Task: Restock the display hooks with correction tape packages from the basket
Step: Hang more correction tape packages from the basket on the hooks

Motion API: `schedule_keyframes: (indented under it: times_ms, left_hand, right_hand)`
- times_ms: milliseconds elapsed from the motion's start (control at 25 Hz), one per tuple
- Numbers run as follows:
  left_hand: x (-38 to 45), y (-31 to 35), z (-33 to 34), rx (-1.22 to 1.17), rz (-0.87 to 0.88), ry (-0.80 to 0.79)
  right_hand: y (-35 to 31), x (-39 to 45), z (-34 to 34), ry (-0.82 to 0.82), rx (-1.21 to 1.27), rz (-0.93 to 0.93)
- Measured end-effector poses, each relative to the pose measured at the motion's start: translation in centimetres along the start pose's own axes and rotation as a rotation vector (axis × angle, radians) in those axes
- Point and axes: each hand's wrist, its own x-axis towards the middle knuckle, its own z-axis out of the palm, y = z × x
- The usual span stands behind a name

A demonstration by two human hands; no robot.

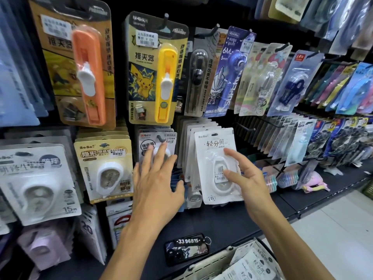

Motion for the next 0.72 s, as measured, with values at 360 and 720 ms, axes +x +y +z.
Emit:
schedule_keyframes:
  times_ms: [360,720]
  left_hand:
    - [-0.1,-0.1,0.2,-0.017,0.006,-0.001]
    - [-0.5,1.1,0.6,0.018,0.059,0.115]
  right_hand:
    - [-1.1,3.5,-0.1,-0.042,-0.129,0.118]
    - [-0.7,1.2,-4.2,0.002,0.061,-0.027]
